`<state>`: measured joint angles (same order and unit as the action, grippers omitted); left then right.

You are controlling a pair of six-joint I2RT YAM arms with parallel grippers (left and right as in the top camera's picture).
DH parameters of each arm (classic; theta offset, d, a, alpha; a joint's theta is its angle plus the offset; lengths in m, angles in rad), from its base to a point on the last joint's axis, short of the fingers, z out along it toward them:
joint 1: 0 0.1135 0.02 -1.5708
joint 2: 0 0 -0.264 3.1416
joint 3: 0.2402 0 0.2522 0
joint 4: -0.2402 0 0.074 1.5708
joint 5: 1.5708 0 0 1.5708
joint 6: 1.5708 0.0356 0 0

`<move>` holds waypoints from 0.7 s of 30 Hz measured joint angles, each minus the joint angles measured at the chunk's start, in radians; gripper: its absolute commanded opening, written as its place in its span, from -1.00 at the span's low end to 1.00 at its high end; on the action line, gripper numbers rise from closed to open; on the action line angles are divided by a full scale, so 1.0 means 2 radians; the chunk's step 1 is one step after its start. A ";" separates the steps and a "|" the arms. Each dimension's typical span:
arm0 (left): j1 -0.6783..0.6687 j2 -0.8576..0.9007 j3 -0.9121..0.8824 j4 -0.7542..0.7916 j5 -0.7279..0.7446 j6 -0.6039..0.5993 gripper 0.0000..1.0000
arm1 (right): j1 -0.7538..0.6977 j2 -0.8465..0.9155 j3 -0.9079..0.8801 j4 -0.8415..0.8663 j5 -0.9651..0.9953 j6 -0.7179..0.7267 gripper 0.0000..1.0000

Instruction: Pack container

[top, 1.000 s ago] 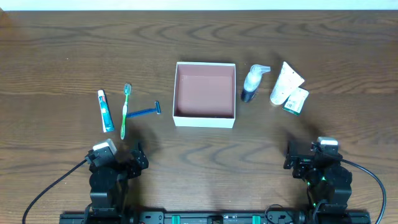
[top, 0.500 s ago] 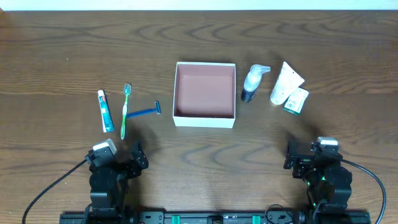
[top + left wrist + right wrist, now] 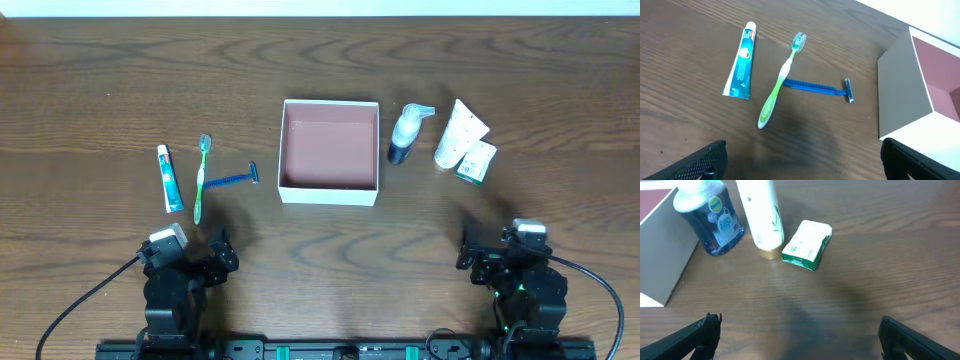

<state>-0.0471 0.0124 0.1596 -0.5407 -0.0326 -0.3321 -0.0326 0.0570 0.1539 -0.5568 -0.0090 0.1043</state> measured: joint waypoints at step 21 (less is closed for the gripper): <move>0.000 0.000 0.000 0.000 0.000 0.000 0.96 | 0.000 0.314 0.448 -0.236 -0.139 0.019 0.99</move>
<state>-0.0471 0.0124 0.1596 -0.5411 -0.0322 -0.3321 -0.0326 0.6853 1.0496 -1.0294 -0.2878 0.1413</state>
